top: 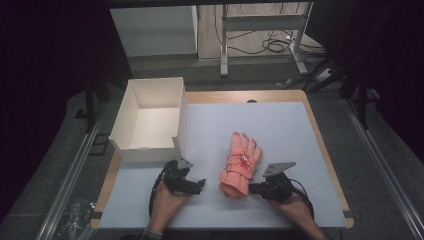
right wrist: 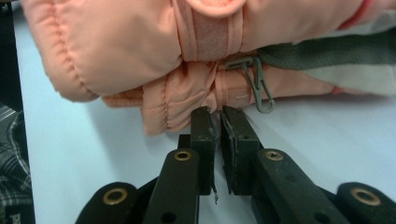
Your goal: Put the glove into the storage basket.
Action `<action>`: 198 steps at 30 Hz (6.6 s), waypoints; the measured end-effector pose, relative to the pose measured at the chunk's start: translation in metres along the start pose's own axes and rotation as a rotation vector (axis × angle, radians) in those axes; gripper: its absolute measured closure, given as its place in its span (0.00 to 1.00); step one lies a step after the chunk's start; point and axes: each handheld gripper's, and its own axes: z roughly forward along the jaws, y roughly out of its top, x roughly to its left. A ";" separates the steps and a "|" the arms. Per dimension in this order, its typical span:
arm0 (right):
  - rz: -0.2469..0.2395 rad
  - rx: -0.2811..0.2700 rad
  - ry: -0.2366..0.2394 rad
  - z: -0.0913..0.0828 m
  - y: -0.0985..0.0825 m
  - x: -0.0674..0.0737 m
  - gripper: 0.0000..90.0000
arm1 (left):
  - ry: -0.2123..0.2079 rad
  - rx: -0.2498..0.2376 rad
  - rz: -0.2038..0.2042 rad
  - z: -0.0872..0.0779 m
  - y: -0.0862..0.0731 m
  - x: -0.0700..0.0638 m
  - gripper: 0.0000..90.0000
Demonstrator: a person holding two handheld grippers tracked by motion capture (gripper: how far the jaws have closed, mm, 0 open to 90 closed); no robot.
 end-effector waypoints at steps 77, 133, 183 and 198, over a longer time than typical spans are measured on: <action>0.155 -0.054 -0.472 -0.047 -0.029 -0.080 0.18 | -0.148 0.249 0.258 0.051 0.092 -0.075 0.01; 0.153 -0.056 -0.474 -0.047 -0.030 -0.080 0.18 | -0.042 0.158 0.149 -0.014 0.197 -0.015 0.46; 0.151 -0.057 -0.477 -0.047 -0.030 -0.080 0.18 | 0.301 0.124 -0.275 -0.069 0.158 0.156 0.43; 0.150 -0.057 -0.477 -0.047 -0.030 -0.079 0.18 | 0.307 0.210 -0.303 -0.012 0.139 0.166 0.42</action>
